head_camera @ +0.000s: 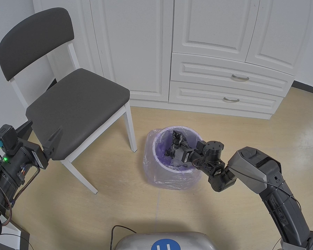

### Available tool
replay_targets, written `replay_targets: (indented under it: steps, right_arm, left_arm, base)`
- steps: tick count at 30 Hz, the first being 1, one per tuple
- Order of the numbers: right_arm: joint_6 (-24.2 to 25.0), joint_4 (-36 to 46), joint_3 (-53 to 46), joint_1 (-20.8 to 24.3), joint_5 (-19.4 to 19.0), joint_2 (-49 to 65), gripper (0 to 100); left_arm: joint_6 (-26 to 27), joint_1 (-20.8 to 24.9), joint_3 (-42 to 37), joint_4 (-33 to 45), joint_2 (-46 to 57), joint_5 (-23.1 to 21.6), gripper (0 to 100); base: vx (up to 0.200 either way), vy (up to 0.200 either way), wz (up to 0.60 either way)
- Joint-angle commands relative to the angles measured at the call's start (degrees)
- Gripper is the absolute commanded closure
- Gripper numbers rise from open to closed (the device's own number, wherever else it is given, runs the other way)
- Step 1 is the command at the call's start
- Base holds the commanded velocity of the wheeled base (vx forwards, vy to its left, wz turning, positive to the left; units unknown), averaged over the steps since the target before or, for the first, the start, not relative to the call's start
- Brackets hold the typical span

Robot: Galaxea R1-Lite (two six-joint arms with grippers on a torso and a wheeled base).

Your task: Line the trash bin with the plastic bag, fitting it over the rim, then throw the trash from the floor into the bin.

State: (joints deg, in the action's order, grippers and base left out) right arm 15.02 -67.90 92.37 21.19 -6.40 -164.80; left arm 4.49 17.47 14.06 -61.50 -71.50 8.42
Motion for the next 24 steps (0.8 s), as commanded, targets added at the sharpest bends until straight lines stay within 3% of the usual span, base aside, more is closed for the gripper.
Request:
replay_targets:
  steps: [1, 24]
  right_arm:
    - [0.01, -0.21, 0.18, 0.08, -0.02, 0.62, 100]
    - [-0.87, -0.3, -3.95, 0.35, -0.02, 3.26, 100]
  left_arm:
    - [0.0, 0.02, 0.09, -0.02, 0.04, 0.01, 0]
    - [0.0, 0.02, 0.09, -0.02, 0.13, 0.01, 0]
  base:
    - [0.0, 0.0, 0.0]
    - [0.0, 0.0, 0.0]
